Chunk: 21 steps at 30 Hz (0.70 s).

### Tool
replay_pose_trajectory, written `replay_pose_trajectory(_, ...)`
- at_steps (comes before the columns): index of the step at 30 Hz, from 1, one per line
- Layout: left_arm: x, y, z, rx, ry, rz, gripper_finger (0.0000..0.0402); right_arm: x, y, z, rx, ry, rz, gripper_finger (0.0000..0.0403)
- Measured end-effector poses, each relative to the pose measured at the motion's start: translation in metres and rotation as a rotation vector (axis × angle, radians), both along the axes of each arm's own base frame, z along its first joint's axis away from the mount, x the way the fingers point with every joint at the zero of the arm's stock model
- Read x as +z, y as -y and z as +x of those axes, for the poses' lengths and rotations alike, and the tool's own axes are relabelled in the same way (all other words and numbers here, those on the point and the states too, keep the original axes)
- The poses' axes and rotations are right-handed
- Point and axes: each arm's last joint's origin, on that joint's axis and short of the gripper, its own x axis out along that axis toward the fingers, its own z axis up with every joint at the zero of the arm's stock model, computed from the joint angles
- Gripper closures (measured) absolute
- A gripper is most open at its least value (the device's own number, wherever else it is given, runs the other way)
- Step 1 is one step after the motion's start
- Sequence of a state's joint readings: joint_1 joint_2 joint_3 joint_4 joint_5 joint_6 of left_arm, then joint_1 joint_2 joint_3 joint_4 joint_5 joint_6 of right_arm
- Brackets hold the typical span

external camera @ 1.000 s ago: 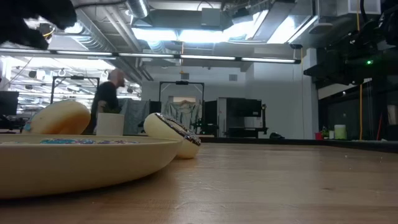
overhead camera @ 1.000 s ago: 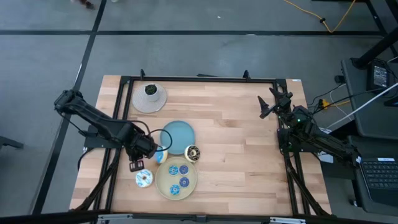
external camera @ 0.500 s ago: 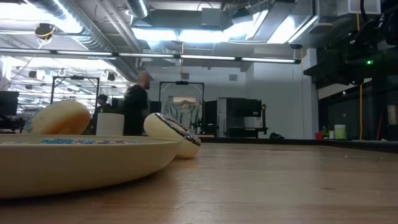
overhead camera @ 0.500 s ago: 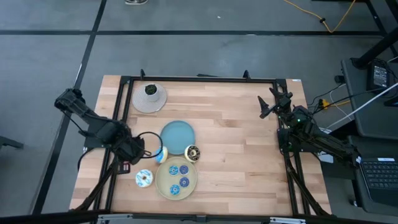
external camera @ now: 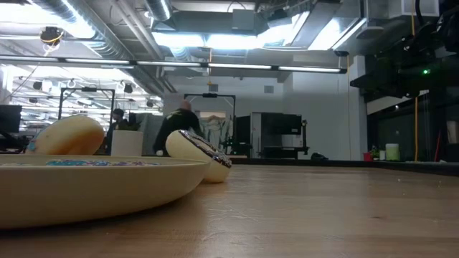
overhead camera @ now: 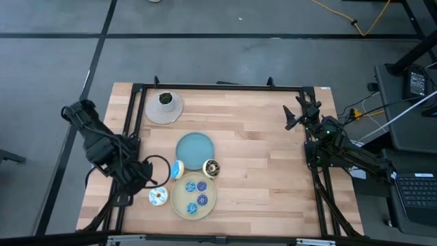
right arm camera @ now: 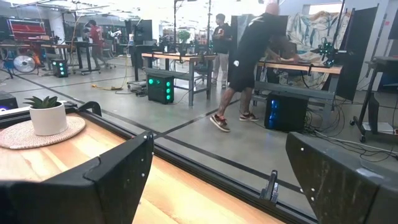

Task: Pick & Place donuts
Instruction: Put the small pink donut on the gray plate

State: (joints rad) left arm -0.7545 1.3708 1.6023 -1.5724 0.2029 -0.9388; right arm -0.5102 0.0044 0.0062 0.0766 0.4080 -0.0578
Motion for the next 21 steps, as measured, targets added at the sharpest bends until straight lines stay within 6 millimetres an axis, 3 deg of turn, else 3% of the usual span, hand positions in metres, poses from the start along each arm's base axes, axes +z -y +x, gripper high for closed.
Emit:
replay_pose_trajectory(4,0.011,0.009,0.008,-0.005,0.025,-0.026,0.0382,0.0,0.0,0.0,0.0,0.0,0.0,0.0038)
replay_pose_trajectory(9,0.01,0.023,0.024,-0.018,0.021,-0.016,0.0382,0.0,0.0,0.0,0.0,0.0,0.0,0.0038)
replay_pose_trajectory(21,-0.033,0.05,0.07,-0.072,-0.099,0.074,0.0382,0.0,0.0,0.0,0.0,0.0,0.0,0.0038)
